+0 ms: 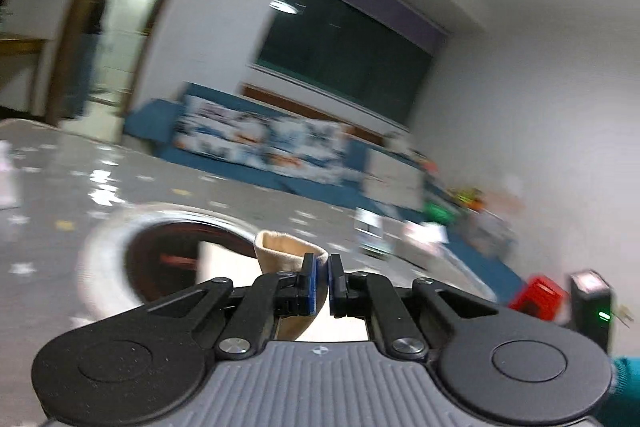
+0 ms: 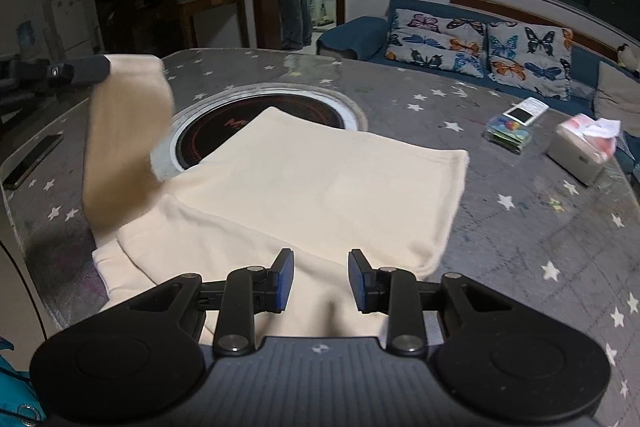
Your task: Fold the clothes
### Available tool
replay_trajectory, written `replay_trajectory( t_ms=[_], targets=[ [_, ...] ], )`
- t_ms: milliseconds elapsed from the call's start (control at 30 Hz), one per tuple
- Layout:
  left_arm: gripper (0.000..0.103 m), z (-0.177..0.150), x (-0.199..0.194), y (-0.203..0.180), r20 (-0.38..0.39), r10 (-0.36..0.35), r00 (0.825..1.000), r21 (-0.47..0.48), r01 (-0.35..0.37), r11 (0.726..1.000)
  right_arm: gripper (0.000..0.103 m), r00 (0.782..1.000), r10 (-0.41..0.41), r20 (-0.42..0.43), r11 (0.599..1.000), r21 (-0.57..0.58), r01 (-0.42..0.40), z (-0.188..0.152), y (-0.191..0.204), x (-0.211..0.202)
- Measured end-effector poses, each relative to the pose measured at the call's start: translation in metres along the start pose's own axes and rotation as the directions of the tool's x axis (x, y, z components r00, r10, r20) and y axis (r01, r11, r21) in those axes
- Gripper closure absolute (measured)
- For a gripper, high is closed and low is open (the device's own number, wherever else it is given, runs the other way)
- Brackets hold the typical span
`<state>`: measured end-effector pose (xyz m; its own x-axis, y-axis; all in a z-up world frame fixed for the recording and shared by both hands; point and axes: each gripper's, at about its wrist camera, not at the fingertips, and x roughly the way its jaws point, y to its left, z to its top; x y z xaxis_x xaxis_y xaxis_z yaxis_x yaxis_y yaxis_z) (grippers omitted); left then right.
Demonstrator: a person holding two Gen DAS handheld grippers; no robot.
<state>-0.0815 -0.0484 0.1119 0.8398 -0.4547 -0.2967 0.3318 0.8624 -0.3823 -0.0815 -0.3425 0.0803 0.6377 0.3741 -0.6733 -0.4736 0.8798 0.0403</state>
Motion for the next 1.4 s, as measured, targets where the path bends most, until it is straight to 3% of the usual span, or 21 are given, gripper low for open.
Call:
replay_trajectory(
  t_ms=[167, 333, 500, 633, 867, 1000, 1167, 1333, 1400],
  targets=[
    [0.096, -0.022, 0.038, -0.031, -0.094, -0.118, 0.989, 0.018, 0.120, 0.993, 0.074, 1.000, -0.018, 0.008, 0.999, 0.042, 0.018, -0.004, -0.013, -0.006],
    [0.092, -0.057, 0.072, -0.042, -0.260, -0.126, 0.957, 0.017, 0.135, 0.991, 0.074, 0.999, -0.034, 0.012, 0.995, 0.091, 0.033, -0.008, -0.024, -0.008],
    [0.088, -0.063, 0.065, -0.033, -0.278, -0.133, 0.951, 0.041, 0.150, 0.988, 0.074, 1.000, -0.013, 0.010, 0.994, 0.111, 0.012, -0.009, -0.026, -0.007],
    [0.088, -0.055, 0.056, -0.003, -0.264, -0.047, 0.963, 0.051, 0.063, 0.997, 0.074, 1.000, 0.030, -0.007, 0.994, 0.109, -0.029, -0.008, -0.019, 0.003],
    [0.088, -0.051, 0.055, 0.033, -0.260, 0.074, 0.963, 0.077, -0.055, 0.996, 0.075, 0.996, 0.049, -0.075, 0.994, 0.102, -0.041, -0.017, -0.007, 0.029],
    [0.088, -0.048, 0.055, 0.053, -0.257, 0.142, 0.956, 0.091, -0.122, 0.988, 0.097, 0.997, 0.023, -0.073, 0.998, 0.067, -0.018, -0.016, -0.001, 0.028],
    [0.088, -0.049, 0.064, 0.059, -0.257, 0.169, 0.952, 0.122, -0.142, 0.982, 0.101, 0.999, -0.036, 0.000, 0.999, 0.018, 0.036, -0.001, 0.005, 0.013],
    [0.088, -0.051, 0.069, 0.064, -0.258, 0.188, 0.948, 0.144, -0.154, 0.977, 0.101, 0.996, -0.060, -0.061, 0.996, 0.059, 0.064, -0.010, -0.006, 0.029],
    [0.088, -0.049, 0.065, 0.064, -0.254, 0.180, 0.950, 0.147, -0.146, 0.978, 0.095, 0.997, -0.041, -0.067, 0.995, 0.090, 0.047, -0.013, -0.010, 0.029]
  ],
)
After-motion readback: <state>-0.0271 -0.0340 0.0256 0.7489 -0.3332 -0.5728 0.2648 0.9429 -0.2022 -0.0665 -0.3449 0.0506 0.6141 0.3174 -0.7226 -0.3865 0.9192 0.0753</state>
